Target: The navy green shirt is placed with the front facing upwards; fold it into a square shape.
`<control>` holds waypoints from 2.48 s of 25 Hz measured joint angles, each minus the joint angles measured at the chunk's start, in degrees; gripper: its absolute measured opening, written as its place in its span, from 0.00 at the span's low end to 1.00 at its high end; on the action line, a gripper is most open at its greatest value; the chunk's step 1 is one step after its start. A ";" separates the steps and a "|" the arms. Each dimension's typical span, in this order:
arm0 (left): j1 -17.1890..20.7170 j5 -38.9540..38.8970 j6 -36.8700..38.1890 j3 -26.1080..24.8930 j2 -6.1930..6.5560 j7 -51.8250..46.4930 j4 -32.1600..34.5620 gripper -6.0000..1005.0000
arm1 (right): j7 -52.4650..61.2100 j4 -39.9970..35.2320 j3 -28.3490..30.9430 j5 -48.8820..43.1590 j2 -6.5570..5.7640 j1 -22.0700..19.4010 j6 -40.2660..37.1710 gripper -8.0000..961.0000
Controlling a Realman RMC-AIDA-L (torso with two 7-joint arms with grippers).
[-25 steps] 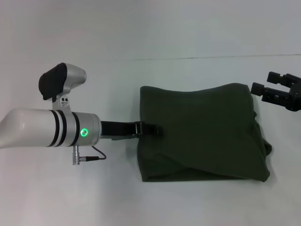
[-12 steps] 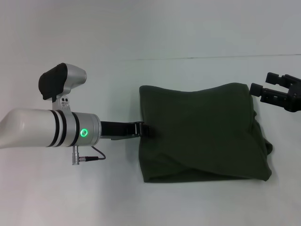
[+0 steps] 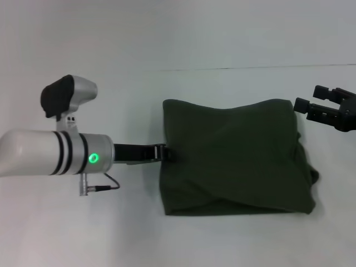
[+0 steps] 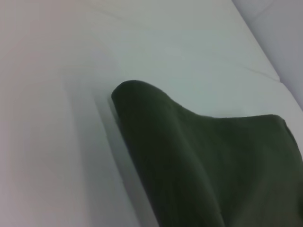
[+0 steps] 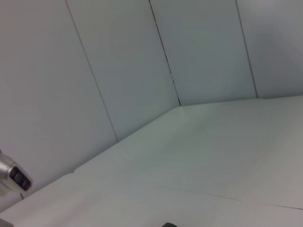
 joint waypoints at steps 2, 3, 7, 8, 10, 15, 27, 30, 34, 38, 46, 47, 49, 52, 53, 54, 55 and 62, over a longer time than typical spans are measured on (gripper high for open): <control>1.34 0.00 0.69 -0.20 0.18 0.02 1.64 0.08 | 0.00 0.07 -0.01 0.00 0.00 0.06 0.05 0.92; 2.29 -0.03 1.28 -0.44 0.22 0.03 2.91 0.08 | 0.00 0.11 0.00 0.00 0.00 0.07 0.11 0.92; 6.44 -0.12 3.09 -1.62 0.29 -0.18 8.83 0.08 | 0.00 0.17 -0.01 0.00 0.01 0.10 0.69 0.92; 7.30 -0.07 3.55 -2.23 0.30 -0.18 9.87 0.08 | 0.00 0.17 -0.01 0.00 0.05 0.12 0.97 0.92; 8.85 0.17 4.72 -3.97 0.31 0.00 11.54 0.08 | 0.00 0.17 -0.01 0.01 0.24 0.22 1.58 0.92; 11.74 0.26 6.81 -7.64 0.31 1.79 13.35 0.08 | 0.03 0.22 -0.10 0.07 0.67 1.05 2.65 0.92; 13.52 0.17 9.70 -11.83 0.23 10.37 13.63 0.13 | 0.34 0.76 -0.63 0.10 0.79 2.32 2.60 0.92; 13.76 -0.13 9.59 -12.49 0.06 11.57 13.75 0.14 | 0.26 0.78 -0.63 0.08 0.79 2.37 2.49 0.92; 14.03 -0.26 10.63 -15.17 0.09 13.14 13.83 0.27 | 0.18 0.78 -0.61 0.07 0.79 2.30 2.39 0.92; 14.60 -0.23 11.08 -17.30 0.28 13.75 15.42 0.40 | -0.46 0.78 -0.54 0.08 0.79 2.31 2.01 0.92; 14.38 0.14 15.11 -18.06 1.25 16.75 21.61 0.66 | -8.40 0.91 -2.43 0.40 1.07 2.56 -3.24 0.93; 14.27 -0.18 16.65 -18.05 1.27 18.65 22.24 0.69 | -9.34 1.00 -3.02 0.42 1.15 2.61 -3.85 0.94; 14.17 -0.66 18.94 -18.16 1.32 21.04 23.09 0.77 | -11.75 2.00 -4.71 0.55 1.24 2.79 -5.21 0.94; 13.19 -1.51 31.59 -19.70 2.25 30.09 25.00 0.85 | -16.89 4.62 -6.15 1.41 1.24 3.05 -8.32 0.95; 12.85 -1.40 34.94 -20.08 2.70 31.98 24.79 0.87 | -18.95 5.77 -6.42 1.85 1.24 3.10 -9.68 0.95; 12.64 -1.19 38.00 -20.34 3.18 33.95 24.30 0.89 | -20.65 6.62 -6.62 2.10 1.23 3.11 -10.77 0.96; 12.47 -0.96 41.31 -20.77 3.60 36.39 23.69 0.92 | -22.16 7.31 -6.89 2.35 1.22 3.13 -11.84 0.96; 13.94 2.38 54.23 -26.90 4.19 46.43 21.20 0.92 | -28.88 11.93 -14.85 2.61 1.33 4.02 -15.81 0.96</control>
